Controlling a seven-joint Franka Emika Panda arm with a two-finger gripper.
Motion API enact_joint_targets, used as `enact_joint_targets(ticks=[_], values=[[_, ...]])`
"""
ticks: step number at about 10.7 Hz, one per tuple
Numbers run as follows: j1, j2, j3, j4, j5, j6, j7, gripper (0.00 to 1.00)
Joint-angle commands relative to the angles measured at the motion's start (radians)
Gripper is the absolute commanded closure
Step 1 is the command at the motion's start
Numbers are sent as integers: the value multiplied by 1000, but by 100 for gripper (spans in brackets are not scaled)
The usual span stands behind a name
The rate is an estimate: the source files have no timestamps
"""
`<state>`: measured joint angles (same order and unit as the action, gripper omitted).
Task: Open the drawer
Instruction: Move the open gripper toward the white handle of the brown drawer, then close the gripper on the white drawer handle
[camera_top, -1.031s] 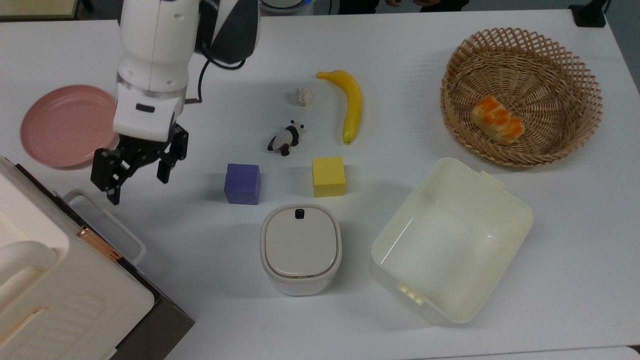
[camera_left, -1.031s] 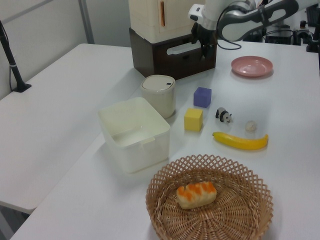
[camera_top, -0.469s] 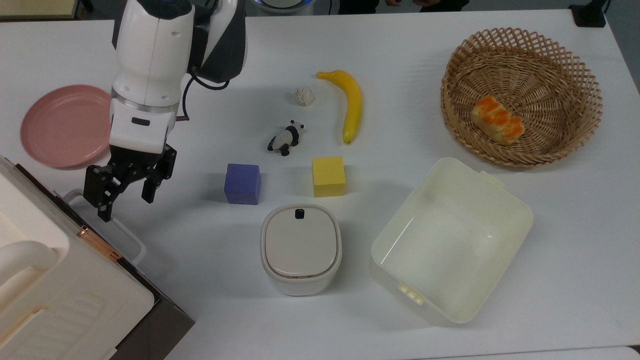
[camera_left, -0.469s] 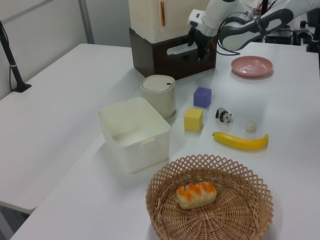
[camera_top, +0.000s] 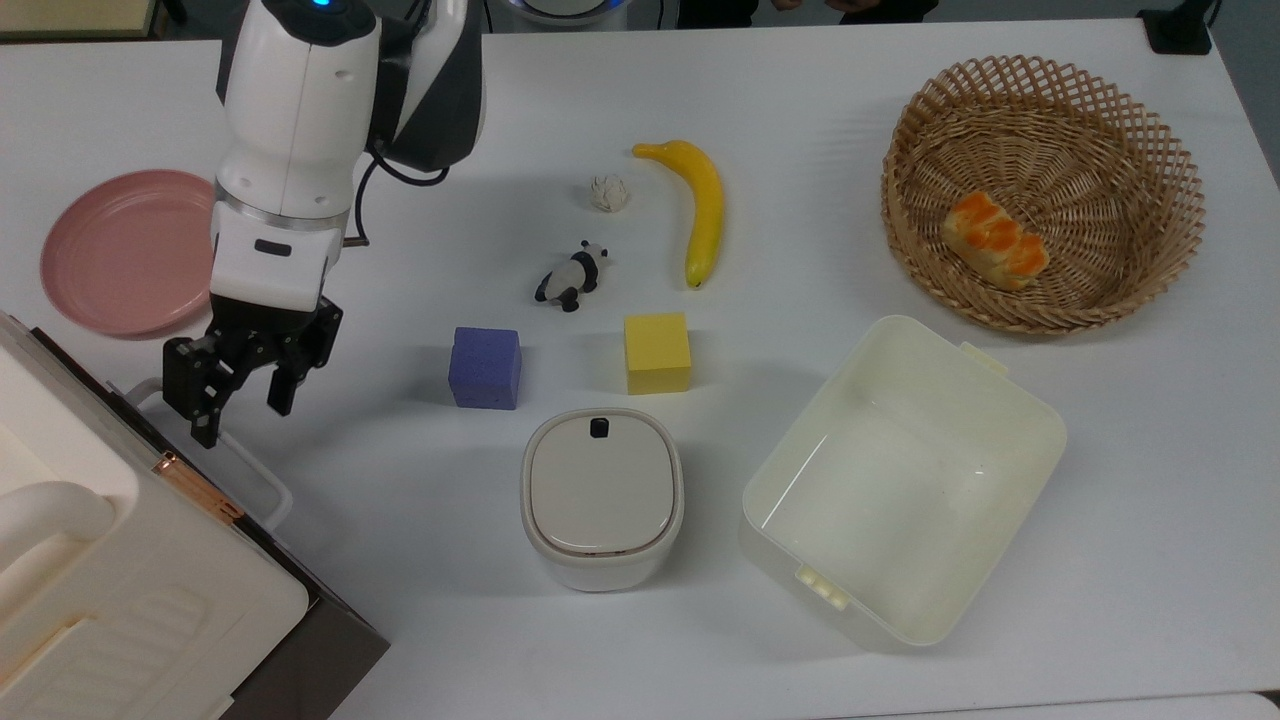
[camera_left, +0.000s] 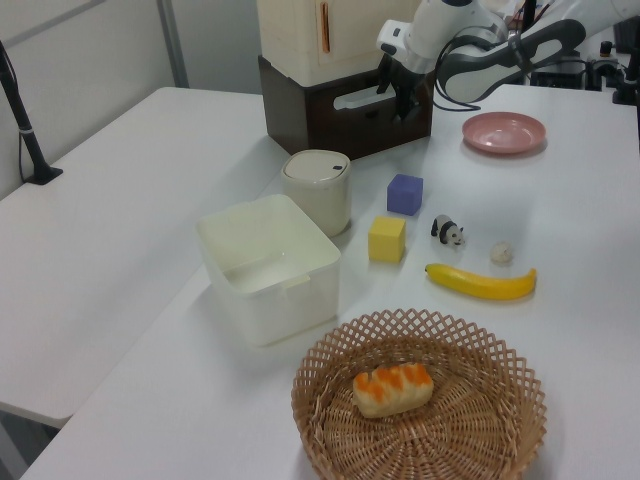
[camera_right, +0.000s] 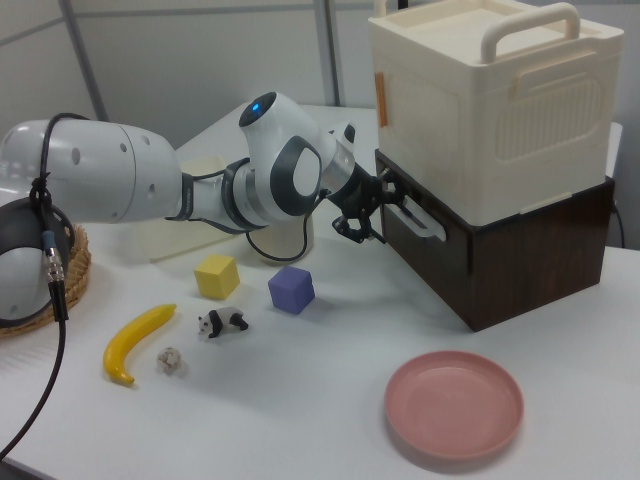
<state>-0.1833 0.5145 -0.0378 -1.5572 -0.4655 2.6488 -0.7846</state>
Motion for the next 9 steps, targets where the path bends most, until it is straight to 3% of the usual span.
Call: enact_joint_targets(ticks=[1, 4, 6, 9], values=[[-11, 25, -5, 11, -42, 43, -15, 58], [-13, 36, -5, 37, -42, 43, -15, 90], [-10, 33, -5, 35, -42, 43, -12, 96], [-4, -16, -5, -15, -39, 42, -7, 97]])
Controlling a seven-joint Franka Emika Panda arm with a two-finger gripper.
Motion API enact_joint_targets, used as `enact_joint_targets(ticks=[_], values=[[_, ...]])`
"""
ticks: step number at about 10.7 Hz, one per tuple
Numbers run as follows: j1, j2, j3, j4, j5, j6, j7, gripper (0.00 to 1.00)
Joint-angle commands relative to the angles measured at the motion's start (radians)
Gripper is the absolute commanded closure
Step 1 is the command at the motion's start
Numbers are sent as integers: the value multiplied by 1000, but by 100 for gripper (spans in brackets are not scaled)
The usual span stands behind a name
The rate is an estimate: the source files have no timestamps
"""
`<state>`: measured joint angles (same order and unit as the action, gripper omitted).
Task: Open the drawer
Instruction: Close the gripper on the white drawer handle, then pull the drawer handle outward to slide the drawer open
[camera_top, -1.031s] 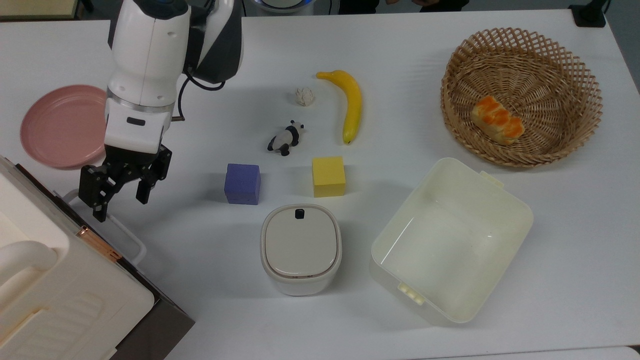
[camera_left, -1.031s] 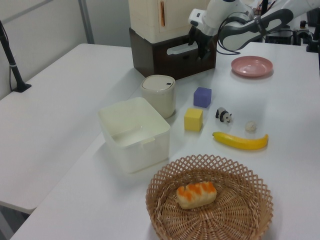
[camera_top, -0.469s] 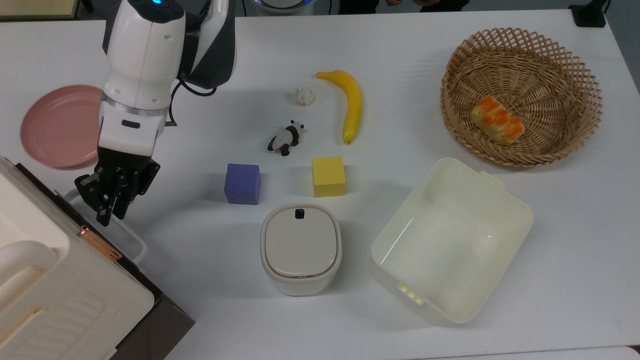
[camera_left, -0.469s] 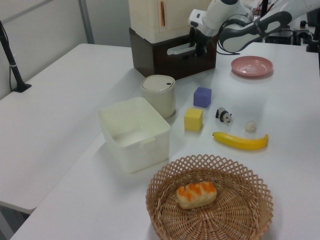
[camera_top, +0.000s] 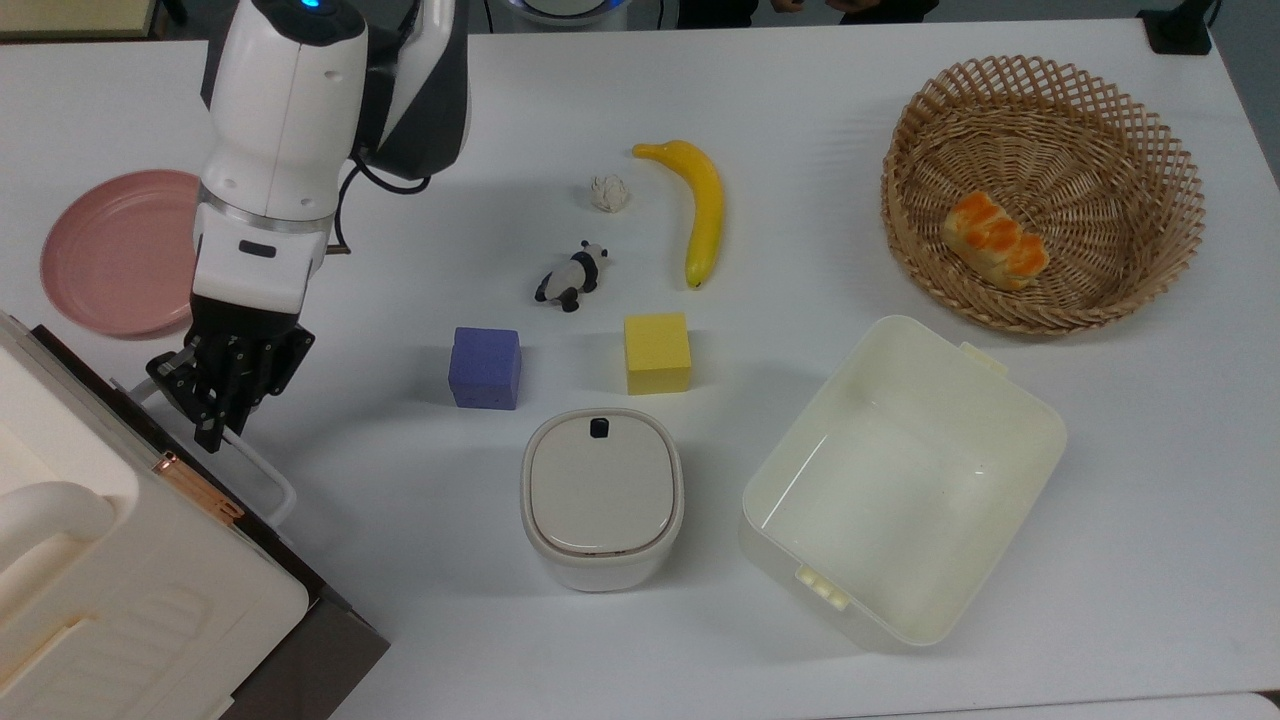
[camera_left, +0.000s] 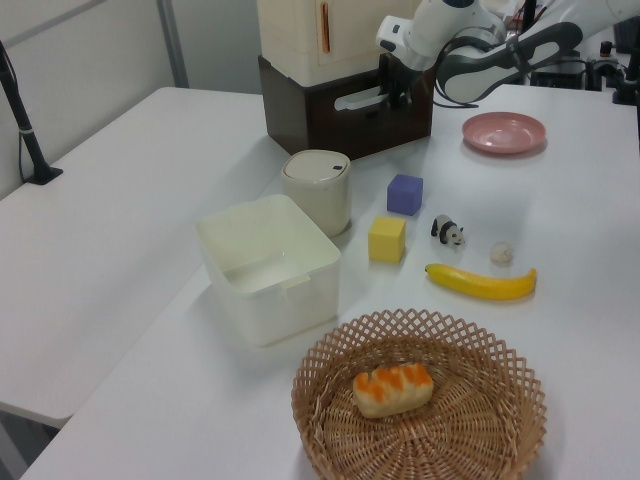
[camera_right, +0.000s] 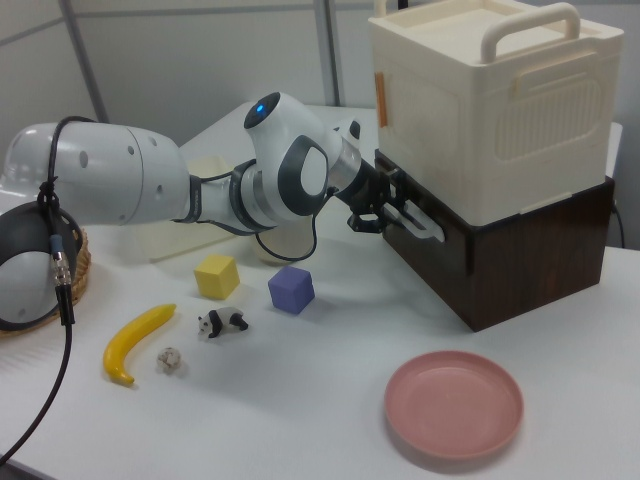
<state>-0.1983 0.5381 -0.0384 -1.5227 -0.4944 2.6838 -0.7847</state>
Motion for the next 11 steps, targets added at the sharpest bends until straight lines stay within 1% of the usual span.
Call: enact_joint_targets(ticks=[1, 3, 5, 7, 8, 9, 11], values=[[17, -70, -5, -89, -10, 7, -4, 97], [39, -133, -5, -177, -10, 5, 37, 97], [56, -185, -5, -243, -10, 2, 65, 97], [63, -246, -5, -318, -9, -4, 74, 97], [79, -275, -5, -356, -9, -5, 74, 97], [89, -300, -5, -385, -7, -18, 85, 97], [103, -314, -3, -402, -7, -38, 114, 97]])
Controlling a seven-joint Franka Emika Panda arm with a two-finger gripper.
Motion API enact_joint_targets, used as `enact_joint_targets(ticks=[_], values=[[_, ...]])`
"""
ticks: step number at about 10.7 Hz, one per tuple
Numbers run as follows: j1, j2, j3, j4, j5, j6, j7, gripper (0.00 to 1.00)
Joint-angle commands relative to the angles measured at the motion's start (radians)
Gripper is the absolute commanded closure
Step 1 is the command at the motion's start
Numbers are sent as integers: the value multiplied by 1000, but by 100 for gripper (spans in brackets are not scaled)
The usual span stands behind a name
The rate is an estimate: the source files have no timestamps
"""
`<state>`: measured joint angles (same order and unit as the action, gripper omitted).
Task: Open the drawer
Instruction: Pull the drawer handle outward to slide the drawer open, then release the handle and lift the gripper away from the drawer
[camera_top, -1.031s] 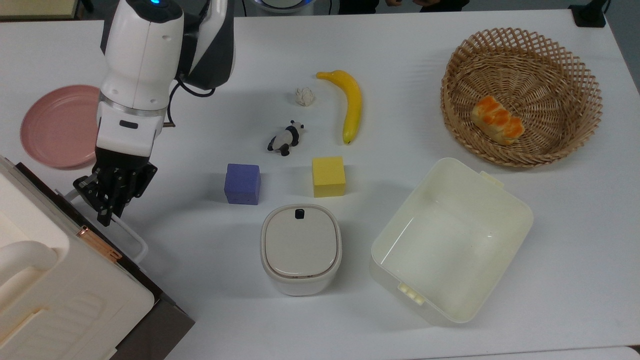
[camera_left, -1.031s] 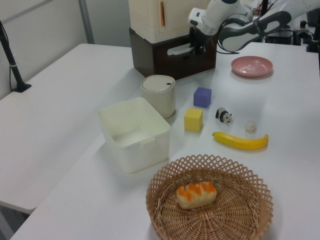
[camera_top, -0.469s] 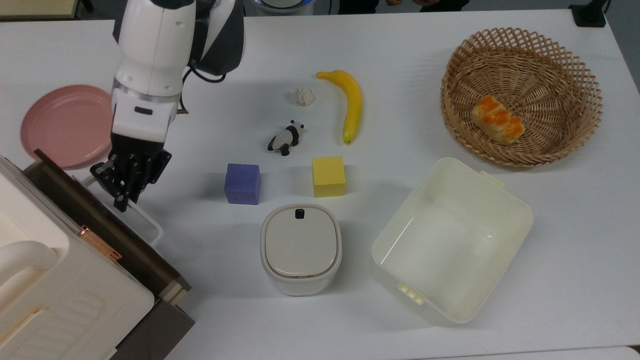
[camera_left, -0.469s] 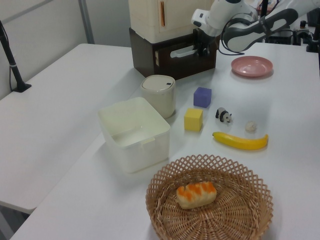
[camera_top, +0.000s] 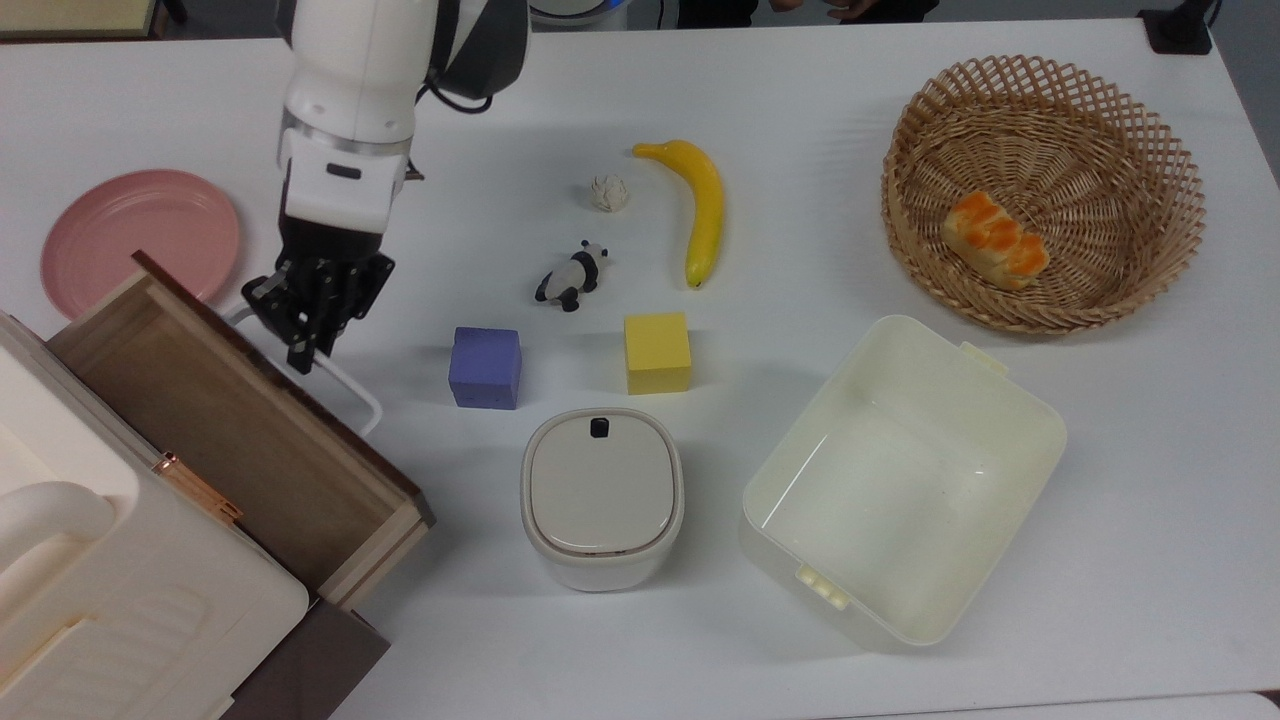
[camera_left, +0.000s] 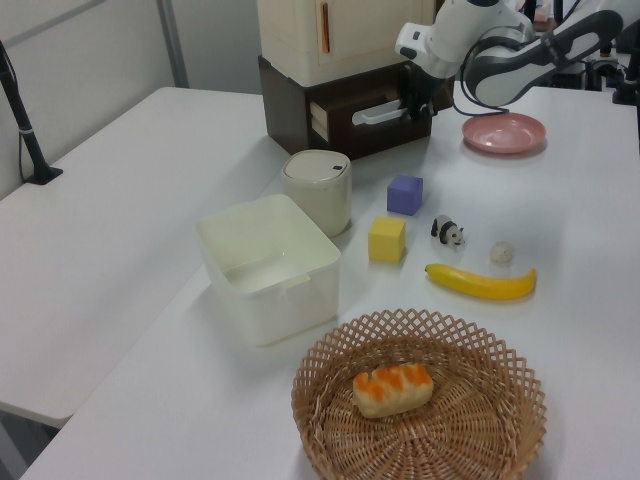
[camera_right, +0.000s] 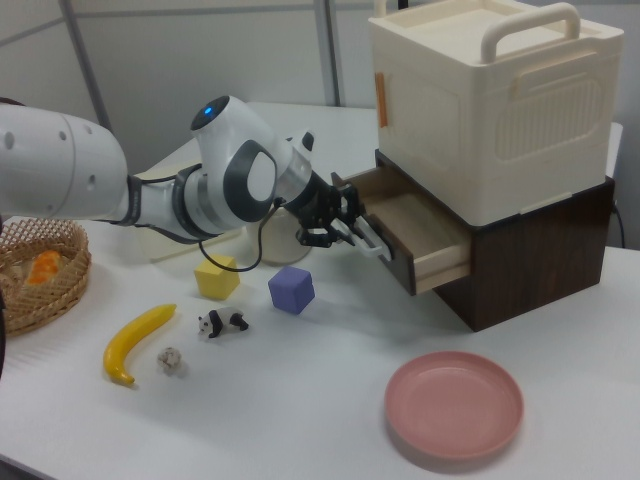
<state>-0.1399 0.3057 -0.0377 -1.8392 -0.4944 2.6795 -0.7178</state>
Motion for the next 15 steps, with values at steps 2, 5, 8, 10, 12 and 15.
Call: enact_joint_targets(ticks=[2, 5, 8, 10, 12, 15], values=[[46, -82, -4, -84, -7, -41, 47, 96], [40, -88, -4, -80, 0, -46, 52, 38], [45, -123, -1, -75, 7, -110, 50, 17], [51, -164, 10, -72, 31, -197, 50, 13], [95, -187, 18, -43, 121, -316, 57, 8], [157, -209, 18, 21, 224, -524, 137, 3]])
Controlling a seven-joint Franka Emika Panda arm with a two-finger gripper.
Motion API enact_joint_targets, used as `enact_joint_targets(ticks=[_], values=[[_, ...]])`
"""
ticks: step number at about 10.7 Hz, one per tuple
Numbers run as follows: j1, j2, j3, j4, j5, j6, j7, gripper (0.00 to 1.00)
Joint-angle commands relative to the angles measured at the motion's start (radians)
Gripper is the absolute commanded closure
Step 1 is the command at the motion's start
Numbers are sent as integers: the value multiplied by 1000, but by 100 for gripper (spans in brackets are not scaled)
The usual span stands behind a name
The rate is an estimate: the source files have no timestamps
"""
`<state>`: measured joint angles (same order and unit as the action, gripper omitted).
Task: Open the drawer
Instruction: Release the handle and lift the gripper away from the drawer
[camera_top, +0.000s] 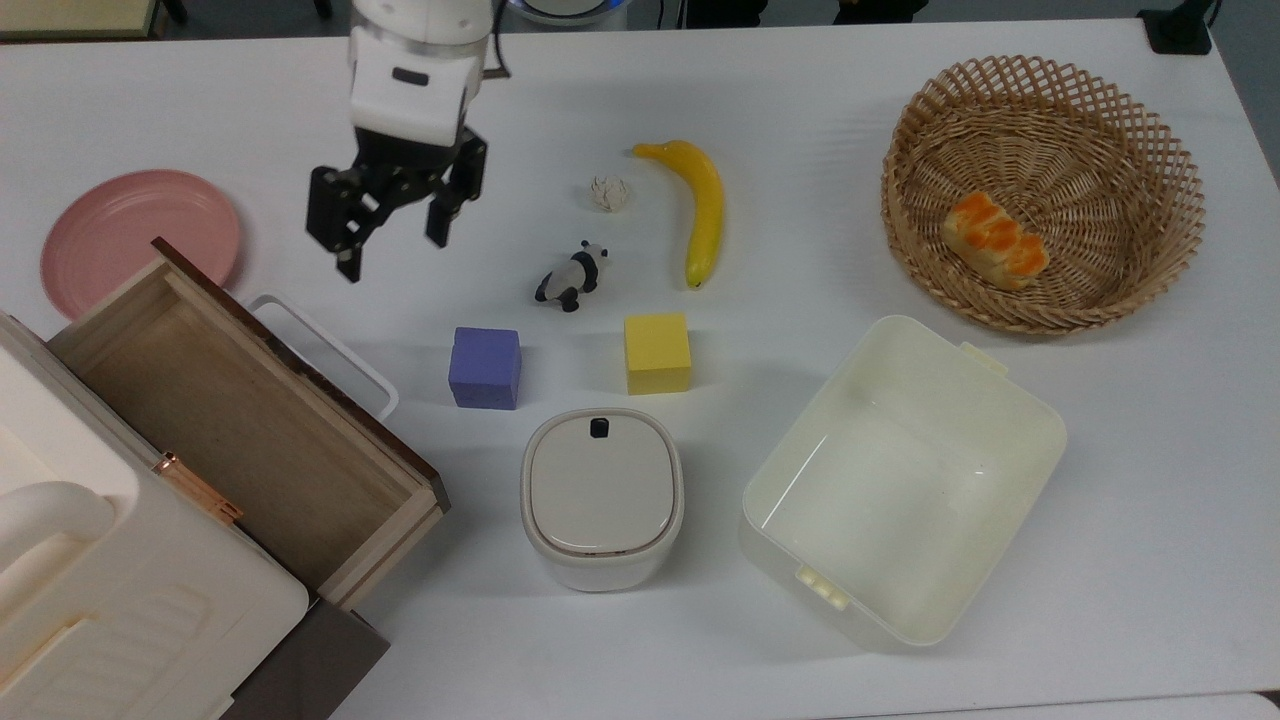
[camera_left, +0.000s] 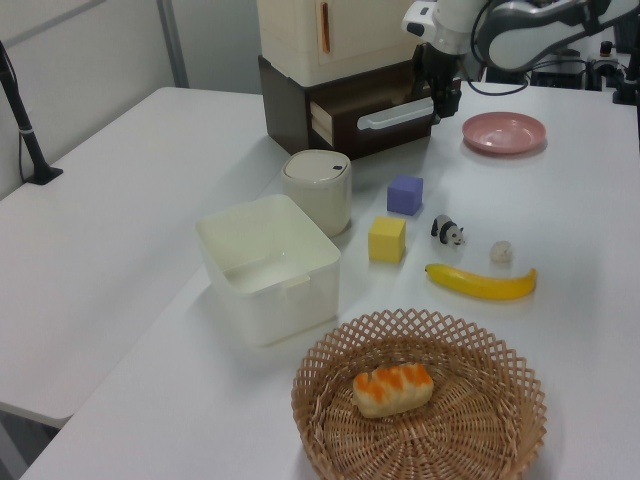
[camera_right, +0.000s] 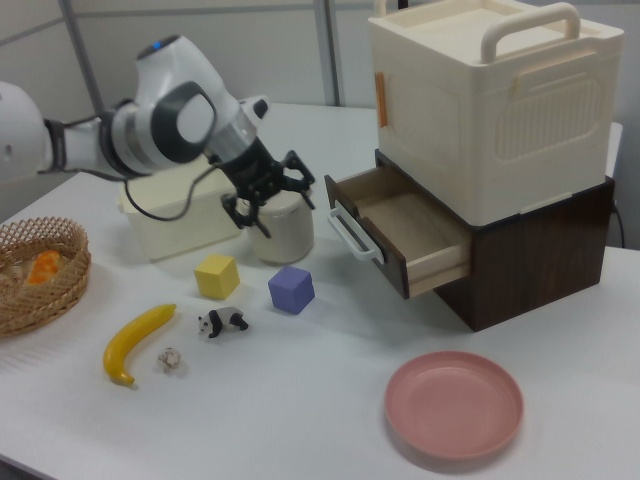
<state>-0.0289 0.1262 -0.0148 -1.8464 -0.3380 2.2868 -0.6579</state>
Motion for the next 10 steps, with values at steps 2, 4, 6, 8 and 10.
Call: enact_joint_targets(ticks=[2, 4, 6, 8, 10], values=[[84, -51, -5, 35, 102, -223, 162, 2], [107, -75, -4, 38, 132, -311, 266, 0], [133, -88, -5, 74, 180, -384, 383, 0], [148, -86, -5, 134, 183, -487, 508, 0], [150, -89, -7, 148, 213, -544, 541, 0]])
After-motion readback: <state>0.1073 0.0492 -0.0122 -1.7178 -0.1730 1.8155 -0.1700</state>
